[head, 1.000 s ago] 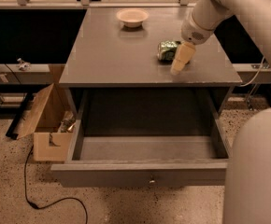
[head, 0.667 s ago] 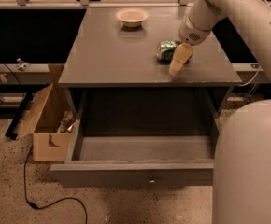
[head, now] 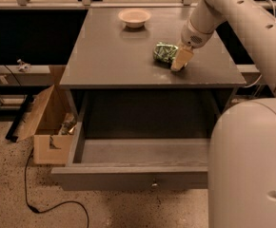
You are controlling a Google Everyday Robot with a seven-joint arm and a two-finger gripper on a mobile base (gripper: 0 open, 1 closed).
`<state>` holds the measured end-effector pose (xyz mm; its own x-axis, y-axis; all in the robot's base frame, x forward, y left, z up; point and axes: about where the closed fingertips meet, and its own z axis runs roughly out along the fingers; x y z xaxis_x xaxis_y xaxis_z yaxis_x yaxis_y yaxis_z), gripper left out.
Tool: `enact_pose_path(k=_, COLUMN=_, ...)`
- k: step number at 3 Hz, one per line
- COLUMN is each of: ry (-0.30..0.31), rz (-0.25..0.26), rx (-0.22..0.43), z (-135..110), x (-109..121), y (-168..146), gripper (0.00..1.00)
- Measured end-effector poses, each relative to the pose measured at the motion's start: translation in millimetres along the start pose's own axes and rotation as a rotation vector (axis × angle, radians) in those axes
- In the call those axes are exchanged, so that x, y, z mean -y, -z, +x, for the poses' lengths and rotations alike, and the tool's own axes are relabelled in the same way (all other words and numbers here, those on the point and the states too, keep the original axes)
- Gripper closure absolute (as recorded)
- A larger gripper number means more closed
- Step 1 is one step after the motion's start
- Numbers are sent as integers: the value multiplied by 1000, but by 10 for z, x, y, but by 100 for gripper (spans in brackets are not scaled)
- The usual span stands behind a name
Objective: Place green can into top drawer
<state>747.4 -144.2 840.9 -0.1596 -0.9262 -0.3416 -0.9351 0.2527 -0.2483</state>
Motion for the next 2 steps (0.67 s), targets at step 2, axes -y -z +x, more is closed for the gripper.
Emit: enact_pose_path(k=2, ry=45, rz=11, rx=65, z=-54, x=-199, y=272, gripper=87)
